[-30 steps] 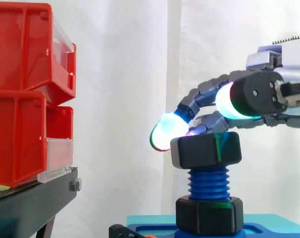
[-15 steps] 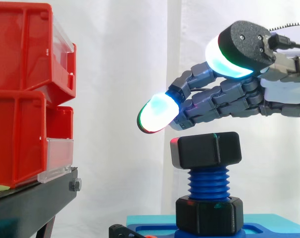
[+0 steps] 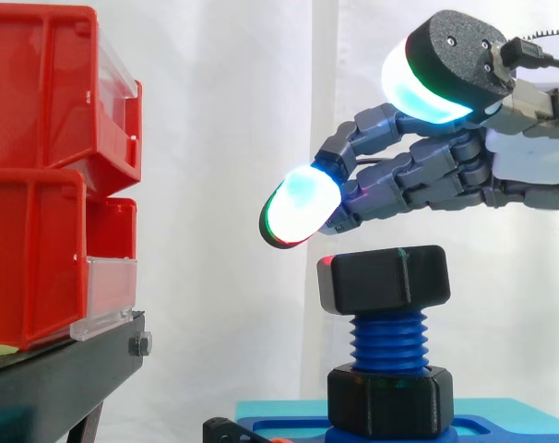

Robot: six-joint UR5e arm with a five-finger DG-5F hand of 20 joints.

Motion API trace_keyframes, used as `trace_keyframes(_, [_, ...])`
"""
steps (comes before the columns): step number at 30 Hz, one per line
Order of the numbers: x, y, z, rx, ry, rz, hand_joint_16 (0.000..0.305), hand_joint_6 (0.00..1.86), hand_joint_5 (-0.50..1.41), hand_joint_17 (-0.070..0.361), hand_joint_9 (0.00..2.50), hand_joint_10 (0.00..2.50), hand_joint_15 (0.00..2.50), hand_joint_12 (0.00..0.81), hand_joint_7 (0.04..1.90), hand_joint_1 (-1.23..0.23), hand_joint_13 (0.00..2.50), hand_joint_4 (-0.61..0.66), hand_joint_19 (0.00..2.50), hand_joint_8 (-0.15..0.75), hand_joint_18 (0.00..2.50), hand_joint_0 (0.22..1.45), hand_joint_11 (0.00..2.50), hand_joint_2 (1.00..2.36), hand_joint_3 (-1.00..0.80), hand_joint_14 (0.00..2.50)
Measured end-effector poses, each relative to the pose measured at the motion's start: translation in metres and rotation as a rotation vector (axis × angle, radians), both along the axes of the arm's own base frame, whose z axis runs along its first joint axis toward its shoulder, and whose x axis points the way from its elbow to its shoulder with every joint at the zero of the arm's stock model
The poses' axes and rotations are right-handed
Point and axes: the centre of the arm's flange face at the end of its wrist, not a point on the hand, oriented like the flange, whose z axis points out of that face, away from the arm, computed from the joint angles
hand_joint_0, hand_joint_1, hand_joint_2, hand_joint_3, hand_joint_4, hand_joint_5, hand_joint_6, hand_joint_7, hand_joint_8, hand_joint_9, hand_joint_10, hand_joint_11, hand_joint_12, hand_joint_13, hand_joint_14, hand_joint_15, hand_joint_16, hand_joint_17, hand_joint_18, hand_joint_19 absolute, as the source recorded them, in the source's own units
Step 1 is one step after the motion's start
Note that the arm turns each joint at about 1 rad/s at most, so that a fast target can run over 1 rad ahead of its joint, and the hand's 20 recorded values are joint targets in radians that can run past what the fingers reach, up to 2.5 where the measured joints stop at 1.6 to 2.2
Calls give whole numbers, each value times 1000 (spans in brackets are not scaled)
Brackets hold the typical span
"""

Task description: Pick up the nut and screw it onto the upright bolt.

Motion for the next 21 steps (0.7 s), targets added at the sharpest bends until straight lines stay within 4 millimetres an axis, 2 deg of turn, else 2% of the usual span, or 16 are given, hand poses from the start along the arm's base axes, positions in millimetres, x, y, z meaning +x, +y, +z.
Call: trace_keyframes(21, [1, 2, 0, -7, -4, 3, 41, 503, -105, 93, 579, 0, 0, 340, 781, -328, 257, 298, 0, 267, 0, 453, 0, 1000, -500, 0])
